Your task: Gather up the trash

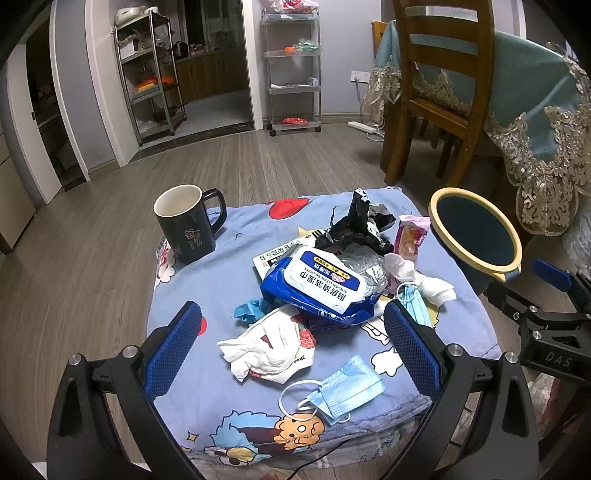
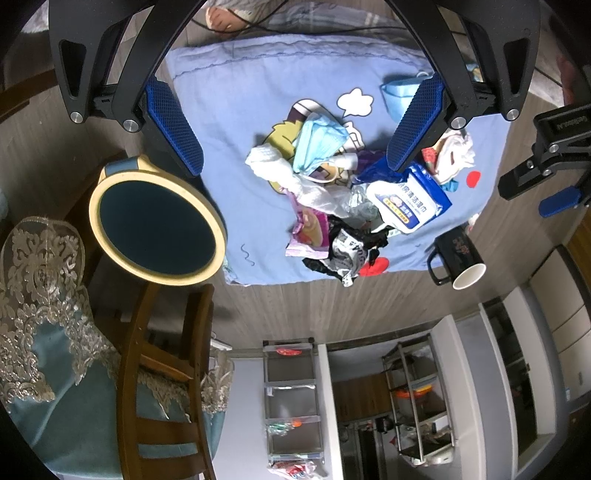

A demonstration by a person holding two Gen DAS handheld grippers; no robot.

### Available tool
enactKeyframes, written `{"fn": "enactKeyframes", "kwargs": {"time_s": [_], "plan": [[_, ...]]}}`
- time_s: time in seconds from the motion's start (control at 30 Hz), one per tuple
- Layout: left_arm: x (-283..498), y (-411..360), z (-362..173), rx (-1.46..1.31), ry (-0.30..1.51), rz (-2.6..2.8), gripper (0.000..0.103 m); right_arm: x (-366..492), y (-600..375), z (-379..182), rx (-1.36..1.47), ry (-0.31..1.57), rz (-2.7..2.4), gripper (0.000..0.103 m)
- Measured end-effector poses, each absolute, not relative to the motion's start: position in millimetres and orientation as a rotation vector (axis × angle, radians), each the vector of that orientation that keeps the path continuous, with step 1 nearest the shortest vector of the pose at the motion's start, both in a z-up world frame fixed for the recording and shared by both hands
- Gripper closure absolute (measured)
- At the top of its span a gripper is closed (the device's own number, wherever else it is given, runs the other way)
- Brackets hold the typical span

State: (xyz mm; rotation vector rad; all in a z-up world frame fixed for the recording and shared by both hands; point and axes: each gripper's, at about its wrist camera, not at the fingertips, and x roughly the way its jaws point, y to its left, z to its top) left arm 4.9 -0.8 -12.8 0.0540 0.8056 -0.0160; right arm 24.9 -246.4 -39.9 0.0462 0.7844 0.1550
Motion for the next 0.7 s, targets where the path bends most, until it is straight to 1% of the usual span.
{"fn": "enactKeyframes", "kwargs": {"time_s": [0.7], "plan": [[5.9, 0.7, -14.9, 0.046, 0.805, -0.02, 0.006, 25.9, -247.0, -40.9, 0.051, 0.794, 0.149, 0.004]]}}
